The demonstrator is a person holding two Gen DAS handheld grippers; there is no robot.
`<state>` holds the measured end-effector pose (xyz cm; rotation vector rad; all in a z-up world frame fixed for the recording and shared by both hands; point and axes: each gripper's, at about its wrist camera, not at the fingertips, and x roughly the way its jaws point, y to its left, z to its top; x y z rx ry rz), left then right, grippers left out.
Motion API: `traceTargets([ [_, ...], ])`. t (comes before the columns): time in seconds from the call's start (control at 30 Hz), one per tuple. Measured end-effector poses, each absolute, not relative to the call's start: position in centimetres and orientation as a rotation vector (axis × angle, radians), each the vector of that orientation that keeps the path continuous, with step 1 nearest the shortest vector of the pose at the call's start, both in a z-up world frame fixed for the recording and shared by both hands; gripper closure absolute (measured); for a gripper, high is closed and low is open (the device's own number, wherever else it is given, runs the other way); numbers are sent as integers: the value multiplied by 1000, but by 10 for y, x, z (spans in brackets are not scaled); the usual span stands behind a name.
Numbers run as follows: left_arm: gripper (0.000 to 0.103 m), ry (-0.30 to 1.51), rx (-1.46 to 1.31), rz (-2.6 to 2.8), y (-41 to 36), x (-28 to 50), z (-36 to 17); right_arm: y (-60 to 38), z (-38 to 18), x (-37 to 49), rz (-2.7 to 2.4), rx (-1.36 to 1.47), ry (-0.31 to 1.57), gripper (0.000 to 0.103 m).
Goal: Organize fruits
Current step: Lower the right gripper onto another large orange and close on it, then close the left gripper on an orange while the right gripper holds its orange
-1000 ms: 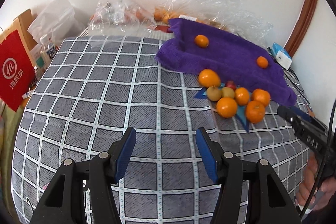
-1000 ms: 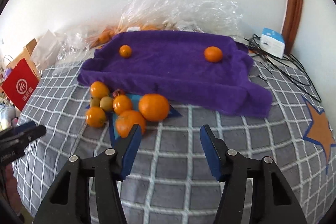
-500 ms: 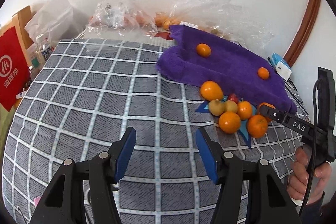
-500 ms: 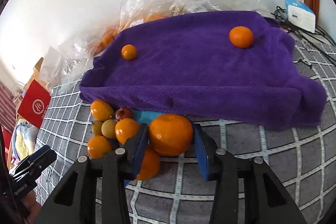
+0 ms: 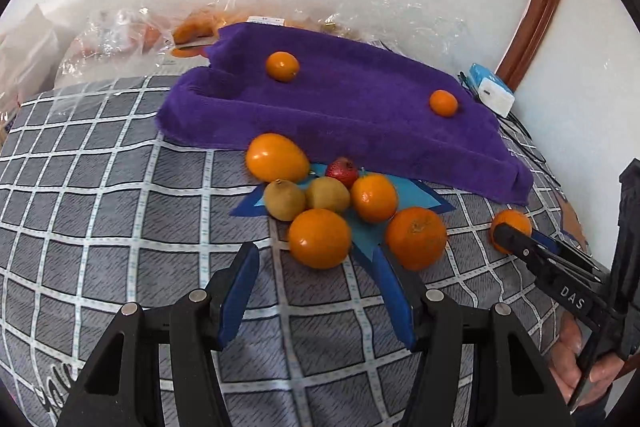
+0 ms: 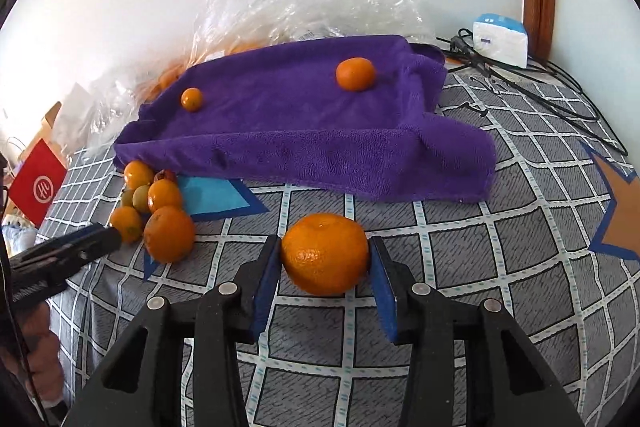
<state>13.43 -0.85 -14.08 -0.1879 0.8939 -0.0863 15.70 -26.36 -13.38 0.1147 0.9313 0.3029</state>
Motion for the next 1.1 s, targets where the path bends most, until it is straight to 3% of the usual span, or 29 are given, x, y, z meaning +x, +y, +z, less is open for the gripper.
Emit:
traceTargets([
  [0.07, 46, 899, -168, -63, -13, 138, -145, -261, -137, 158, 304, 94, 938, 54],
  [0.2, 47, 868, -128, -33, -19, 138, -150, -257, -139, 156, 307, 73, 935, 54],
  [0.3, 62, 858, -153, -55, -16, 138, -149, -257, -140, 155, 308, 76, 947, 54],
  [0.4, 69, 847, -217, -81, -7, 137, -149, -256, -141, 156, 302, 73, 950, 54],
  [1.1, 69, 726, -295, -81, 7, 120, -138, -258, -138, 145, 263, 43, 948, 54],
])
